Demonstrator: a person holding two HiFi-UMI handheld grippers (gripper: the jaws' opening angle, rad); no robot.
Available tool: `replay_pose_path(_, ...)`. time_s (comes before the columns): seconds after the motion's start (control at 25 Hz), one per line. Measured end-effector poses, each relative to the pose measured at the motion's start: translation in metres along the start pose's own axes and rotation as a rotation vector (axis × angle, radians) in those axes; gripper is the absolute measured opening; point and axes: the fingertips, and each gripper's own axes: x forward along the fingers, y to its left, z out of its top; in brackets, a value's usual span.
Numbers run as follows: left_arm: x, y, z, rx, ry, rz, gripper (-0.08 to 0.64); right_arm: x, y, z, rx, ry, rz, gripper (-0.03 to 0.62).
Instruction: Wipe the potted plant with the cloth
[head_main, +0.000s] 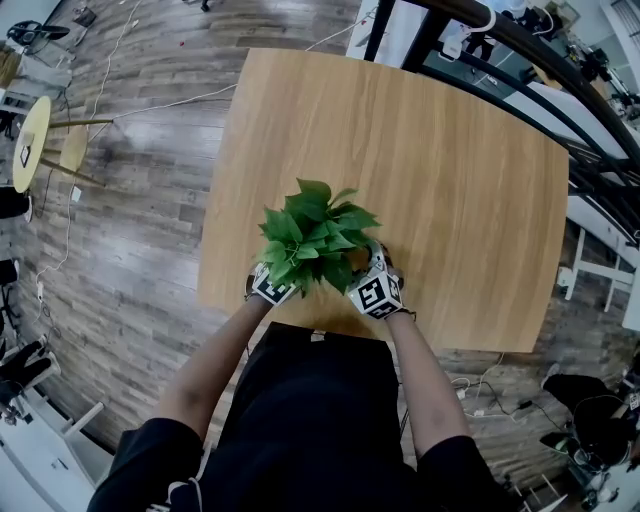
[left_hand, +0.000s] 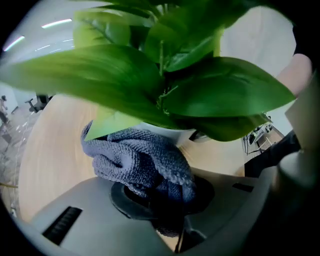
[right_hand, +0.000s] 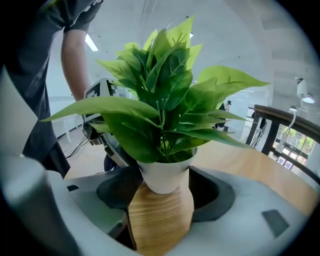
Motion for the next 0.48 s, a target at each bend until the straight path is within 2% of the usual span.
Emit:
replay_pose_path(0.2, 0.001, -0.01, -0.003, -0.012, 0.006, -0.02, 0.094, -0.004, 0.004, -0.006, 0.063, -0.01, -0.05, 0.291)
replay_pose_path(0.48, 0.001, -0.017, -0.006, -0.02, 0.019, -0.033, 0.094, -0.013, 0.022, -0.011, -0.009, -0.008, 0.009, 0.291)
